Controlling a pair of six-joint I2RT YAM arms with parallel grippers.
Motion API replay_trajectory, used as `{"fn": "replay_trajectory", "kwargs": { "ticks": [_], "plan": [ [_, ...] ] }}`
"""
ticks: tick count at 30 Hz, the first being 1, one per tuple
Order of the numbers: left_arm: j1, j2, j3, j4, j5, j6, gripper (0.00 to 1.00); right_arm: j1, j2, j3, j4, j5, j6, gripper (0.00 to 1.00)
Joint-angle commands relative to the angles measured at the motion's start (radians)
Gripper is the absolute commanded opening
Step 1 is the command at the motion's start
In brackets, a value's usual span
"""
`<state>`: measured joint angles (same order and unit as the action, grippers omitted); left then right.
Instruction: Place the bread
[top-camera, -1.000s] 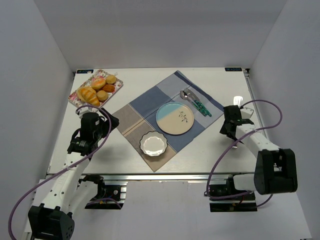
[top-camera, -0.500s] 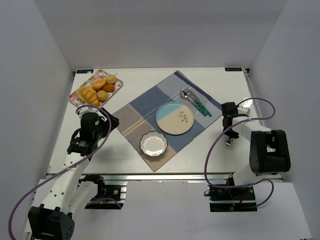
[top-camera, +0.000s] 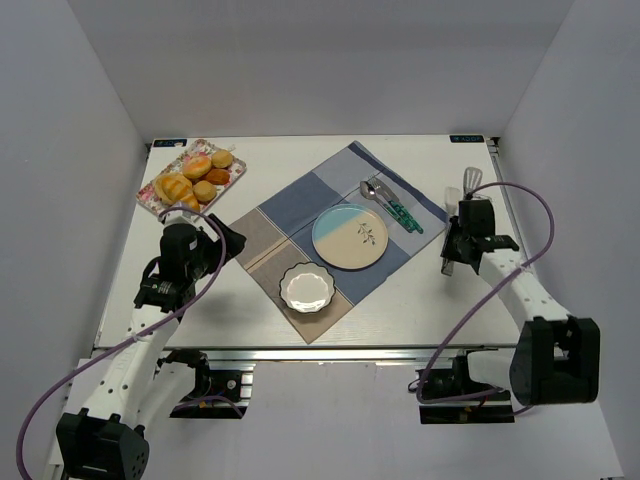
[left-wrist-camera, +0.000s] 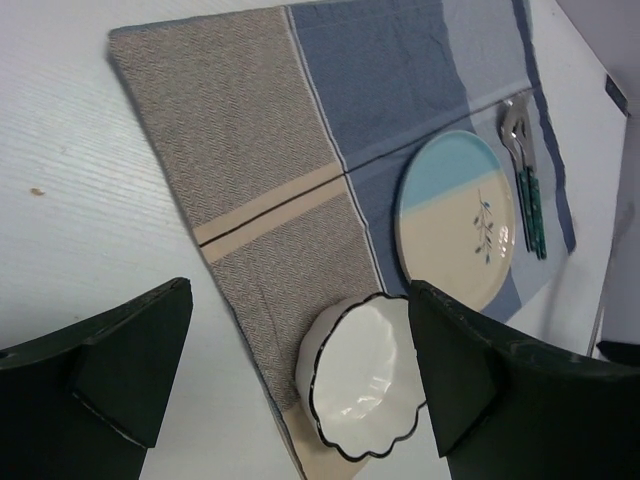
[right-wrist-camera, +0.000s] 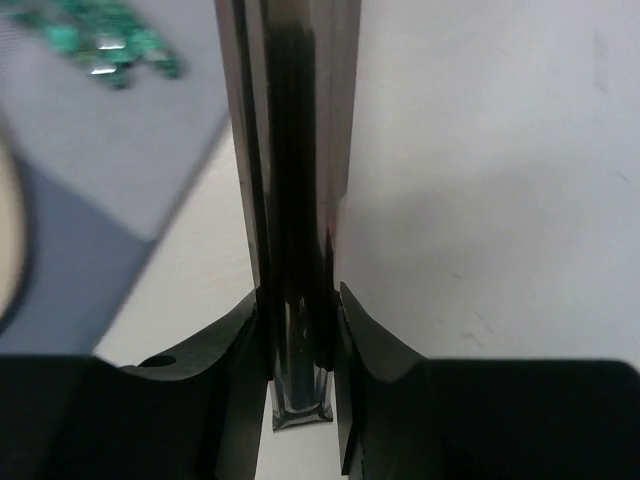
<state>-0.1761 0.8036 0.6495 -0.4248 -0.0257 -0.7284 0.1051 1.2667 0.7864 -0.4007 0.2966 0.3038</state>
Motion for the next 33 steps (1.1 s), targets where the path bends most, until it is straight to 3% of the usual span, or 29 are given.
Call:
{"fn": "replay_trajectory", "kwargs": {
  "ticks": [1,3,6,9,12,15,21,28,31,33],
  "plan": [
    [0.0,-0.007,-0.002,0.055,0.108,0.044,0.98,-0.001,-0.104,-0.018,0.112,-0.369,-0.149,0.0],
    [0.0,-0.006,-0.013,0.119,0.225,0.067,0.98,0.001,-0.171,-0.044,0.161,-0.643,-0.213,0.0],
    [-0.002,0.002,-0.014,0.158,0.297,0.078,0.98,0.002,-0.233,-0.041,0.186,-0.691,-0.215,0.0],
    [-0.002,-0.001,-0.007,0.133,0.27,0.081,0.98,0.004,-0.227,-0.024,0.14,-0.59,-0.206,0.0],
    [0.0,-0.007,-0.005,0.116,0.236,0.08,0.98,0.016,-0.158,0.013,0.034,-0.395,-0.149,0.0],
    [0.0,-0.006,-0.002,0.106,0.221,0.078,0.98,0.051,-0.078,0.051,-0.078,0.084,-0.069,0.0],
    [-0.002,0.002,0.004,0.092,0.201,0.081,0.98,0.111,0.172,0.163,-0.358,0.519,0.166,0.0],
    [-0.002,0.0,0.002,0.081,0.168,0.081,0.98,0.126,0.534,0.289,-0.644,0.723,0.442,0.0],
    [-0.002,0.003,0.004,0.072,0.155,0.081,0.98,0.156,0.634,0.32,-0.65,0.716,0.462,0.0],
    [0.0,0.003,0.007,0.067,0.145,0.08,0.98,0.176,0.646,0.318,-0.604,0.672,0.437,0.06]
  ]
}}
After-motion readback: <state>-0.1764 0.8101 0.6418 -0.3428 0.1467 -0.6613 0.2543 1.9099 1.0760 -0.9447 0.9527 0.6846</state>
